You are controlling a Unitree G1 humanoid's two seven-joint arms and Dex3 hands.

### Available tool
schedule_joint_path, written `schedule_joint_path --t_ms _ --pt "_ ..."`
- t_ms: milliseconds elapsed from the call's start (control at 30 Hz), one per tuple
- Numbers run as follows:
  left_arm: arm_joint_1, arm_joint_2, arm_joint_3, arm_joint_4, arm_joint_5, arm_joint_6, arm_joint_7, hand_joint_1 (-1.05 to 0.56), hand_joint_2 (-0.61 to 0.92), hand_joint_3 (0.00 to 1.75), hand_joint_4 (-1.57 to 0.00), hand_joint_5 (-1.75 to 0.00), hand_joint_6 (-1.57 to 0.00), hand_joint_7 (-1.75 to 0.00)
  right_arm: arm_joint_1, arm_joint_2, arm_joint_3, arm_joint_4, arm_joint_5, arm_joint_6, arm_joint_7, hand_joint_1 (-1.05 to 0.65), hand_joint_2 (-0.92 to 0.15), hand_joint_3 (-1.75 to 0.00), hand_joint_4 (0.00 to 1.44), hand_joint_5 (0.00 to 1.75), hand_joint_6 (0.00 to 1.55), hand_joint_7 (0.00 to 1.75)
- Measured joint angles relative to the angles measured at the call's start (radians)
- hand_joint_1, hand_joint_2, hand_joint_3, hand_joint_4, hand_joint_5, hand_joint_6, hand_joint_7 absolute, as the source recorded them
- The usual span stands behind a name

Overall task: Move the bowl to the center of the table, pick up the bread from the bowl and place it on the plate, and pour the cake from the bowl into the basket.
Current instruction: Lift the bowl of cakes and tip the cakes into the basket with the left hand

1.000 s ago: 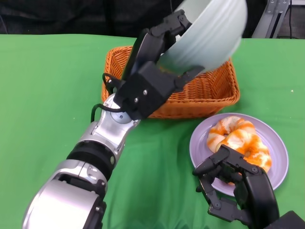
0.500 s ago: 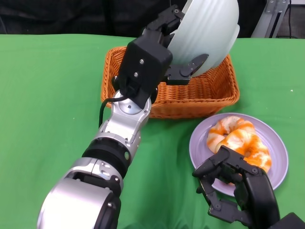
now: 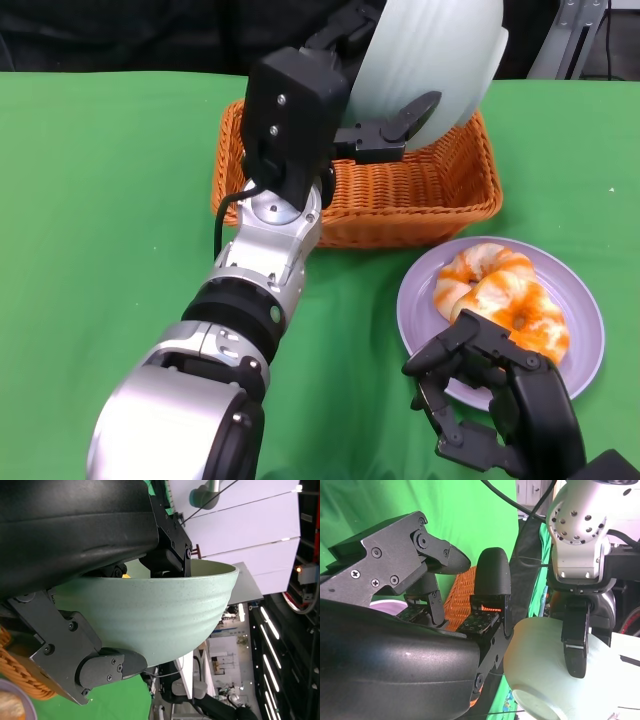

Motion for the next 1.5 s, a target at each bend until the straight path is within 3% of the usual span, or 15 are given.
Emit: schedule_joint_path --t_ms 367,933,1500 --pt "0.0 -0.016 0.063 -0.004 -0.097 0.093 -0.052 -0.09 0.4 1.29 -0.74 -1.56 -0.72 -1.49 0.0 0.0 0.001 0.017 0.002 -0.016 0.006 -0.09 -0.58 -0.96 0.72 1.55 0.7 1.29" --pt "0.0 -0.025 0.133 -0.076 -0.259 0.271 -0.074 0.0 0.5 1.3 -0.81 -1.6 -0.76 -1.55 -0.001 0.0 0.0 0.029 0.001 -0.034 0.006 -0.09 -0.57 -0.98 0.72 1.56 0.71 1.28" --pt "0.0 -0.026 0.188 -0.13 -0.416 0.445 -0.15 -0.01 0.53 1.25 -0.82 -1.61 -0.8 -1.48 -0.018 0.002 0.0 0.087 -0.008 -0.072 -0.007 -0.1 -0.58 -0.96 0.73 1.56 0.71 1.28"
